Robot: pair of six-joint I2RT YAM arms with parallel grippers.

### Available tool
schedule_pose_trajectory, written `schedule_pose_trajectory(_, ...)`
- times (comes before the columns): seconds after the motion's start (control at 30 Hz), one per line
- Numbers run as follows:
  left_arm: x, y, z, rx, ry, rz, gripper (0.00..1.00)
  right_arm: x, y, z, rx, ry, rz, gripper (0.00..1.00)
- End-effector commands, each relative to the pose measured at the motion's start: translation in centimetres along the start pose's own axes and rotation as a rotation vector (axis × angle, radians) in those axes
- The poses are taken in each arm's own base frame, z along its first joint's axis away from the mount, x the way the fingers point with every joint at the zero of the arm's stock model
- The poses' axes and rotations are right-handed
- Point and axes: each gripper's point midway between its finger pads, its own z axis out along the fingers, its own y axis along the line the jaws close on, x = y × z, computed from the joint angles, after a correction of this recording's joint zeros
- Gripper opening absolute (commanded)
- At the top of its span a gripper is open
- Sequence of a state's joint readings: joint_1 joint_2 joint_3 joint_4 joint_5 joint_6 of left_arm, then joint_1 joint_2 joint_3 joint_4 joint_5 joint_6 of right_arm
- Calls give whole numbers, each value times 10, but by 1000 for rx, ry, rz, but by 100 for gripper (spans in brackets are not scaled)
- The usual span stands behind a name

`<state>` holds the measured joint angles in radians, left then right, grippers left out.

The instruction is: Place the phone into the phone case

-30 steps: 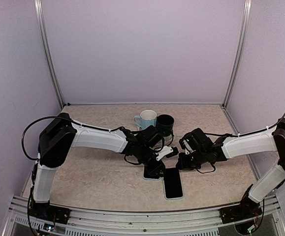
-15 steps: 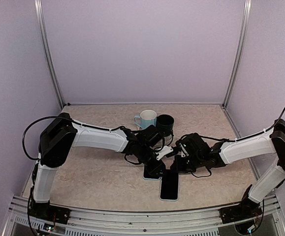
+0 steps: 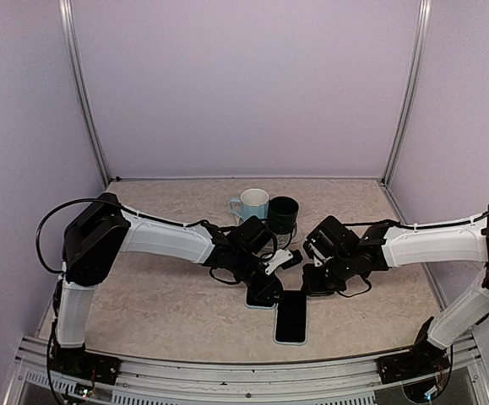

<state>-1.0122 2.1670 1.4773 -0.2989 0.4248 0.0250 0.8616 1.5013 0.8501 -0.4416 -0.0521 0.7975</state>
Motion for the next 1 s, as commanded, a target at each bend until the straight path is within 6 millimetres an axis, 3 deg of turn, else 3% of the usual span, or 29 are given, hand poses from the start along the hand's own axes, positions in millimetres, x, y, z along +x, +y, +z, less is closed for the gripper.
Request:
schedule_pose_trajectory(0.0, 71, -7, 28, 0, 201, -63, 33, 3, 2, -14, -25, 8, 10, 8)
schedule_pose_trajectory(0.2, 68, -2, 26, -33, 184, -57, 33, 23, 1, 14, -101, 40, 29, 3)
schedule_pose_trajectory(0.37, 66, -4, 24, -32, 178, -50, 33, 63, -37, 46, -38, 135, 98, 0)
schedule_pose_trajectory(0.47, 61, -4, 20, -38, 172, -34, 33, 74, -52, 45, 43, 176, 93, 0)
schedule_pose_trajectory(0.67, 57, -8, 18, -28, 168, -32, 33, 59, -61, 22, 169, 164, 41, 0)
schedule_pose_trajectory(0.8, 49, -8, 18, -38, 160, -12, 34, 21, -32, -3, 140, 88, 0, 0)
schedule_pose_trajectory(0.83, 49, -8, 18, -41, 160, -13, 34, 16, -27, -8, 131, 78, -3, 11)
schedule_pose_trajectory(0.97, 50, -8, 17, -41, 159, -11, 34, 13, -31, -13, 150, 53, 12, 36)
